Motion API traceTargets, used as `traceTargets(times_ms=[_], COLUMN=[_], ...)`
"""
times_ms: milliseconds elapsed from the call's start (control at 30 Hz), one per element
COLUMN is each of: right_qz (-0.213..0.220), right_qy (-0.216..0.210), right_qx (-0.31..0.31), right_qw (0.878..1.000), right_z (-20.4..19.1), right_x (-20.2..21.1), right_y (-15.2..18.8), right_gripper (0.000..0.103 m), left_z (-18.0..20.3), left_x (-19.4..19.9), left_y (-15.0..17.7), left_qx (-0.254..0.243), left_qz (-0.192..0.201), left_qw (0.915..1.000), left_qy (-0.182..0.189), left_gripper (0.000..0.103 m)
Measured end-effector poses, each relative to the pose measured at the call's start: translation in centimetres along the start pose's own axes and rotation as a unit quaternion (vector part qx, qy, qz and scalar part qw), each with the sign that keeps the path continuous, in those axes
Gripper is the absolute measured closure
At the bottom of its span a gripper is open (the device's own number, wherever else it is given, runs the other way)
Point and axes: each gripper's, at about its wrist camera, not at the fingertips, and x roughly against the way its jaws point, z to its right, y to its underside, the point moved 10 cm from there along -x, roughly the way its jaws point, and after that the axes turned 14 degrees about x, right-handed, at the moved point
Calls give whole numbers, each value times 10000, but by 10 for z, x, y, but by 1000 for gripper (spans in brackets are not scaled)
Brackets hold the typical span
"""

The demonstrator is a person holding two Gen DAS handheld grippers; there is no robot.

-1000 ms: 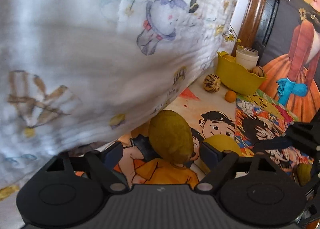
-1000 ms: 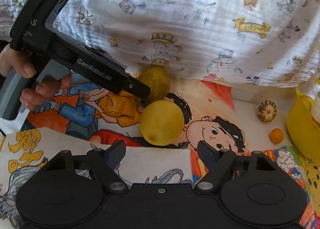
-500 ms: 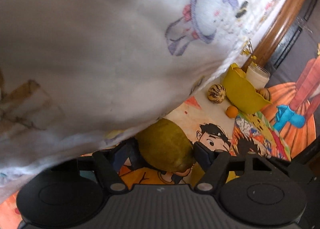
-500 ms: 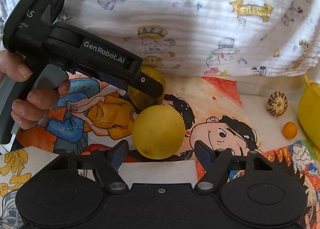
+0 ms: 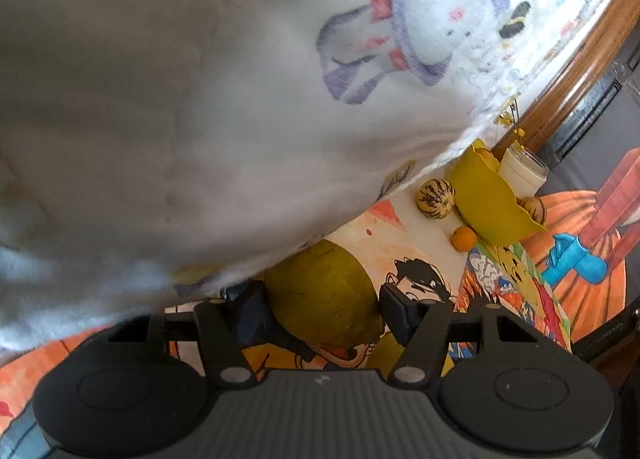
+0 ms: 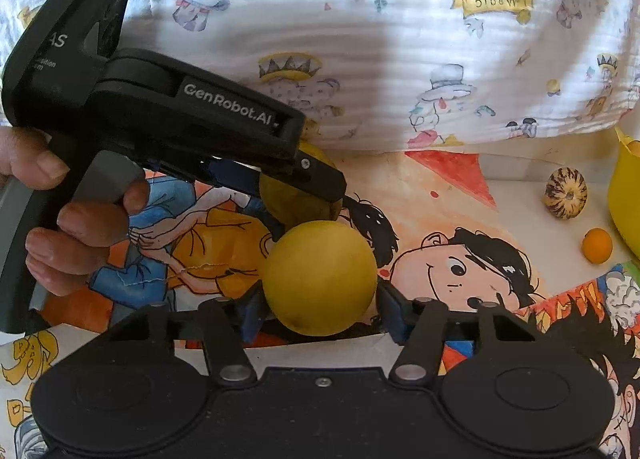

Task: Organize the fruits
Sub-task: 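Close the left tool on the large green-yellow pear while the right tool grasps the yellow lemon, then carry the pear with the left tool to the tray while the right tool carries the lemon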

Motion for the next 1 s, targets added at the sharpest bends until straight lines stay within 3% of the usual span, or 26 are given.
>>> traceTargets(times_ms=[267, 567, 1000], right_qz=[-1, -57, -69], right_qy=[5, 27, 33], right_qx=[-124, -142, -141], right_qw=[9999, 9999, 9999], right_z=[2, 2, 2], right_x=[3, 8, 10], right_y=[1, 4, 3], right_gripper=[46, 46, 46], left_z=[-1, 2, 6], left_x=[-2, 0, -7], left_y=[-1, 2, -1], left_qx=[129, -180, 156], left_qz=[106, 109, 205], left_qw=[9999, 9998, 9992], left_qy=[39, 10, -321], left_gripper=[38, 37, 35])
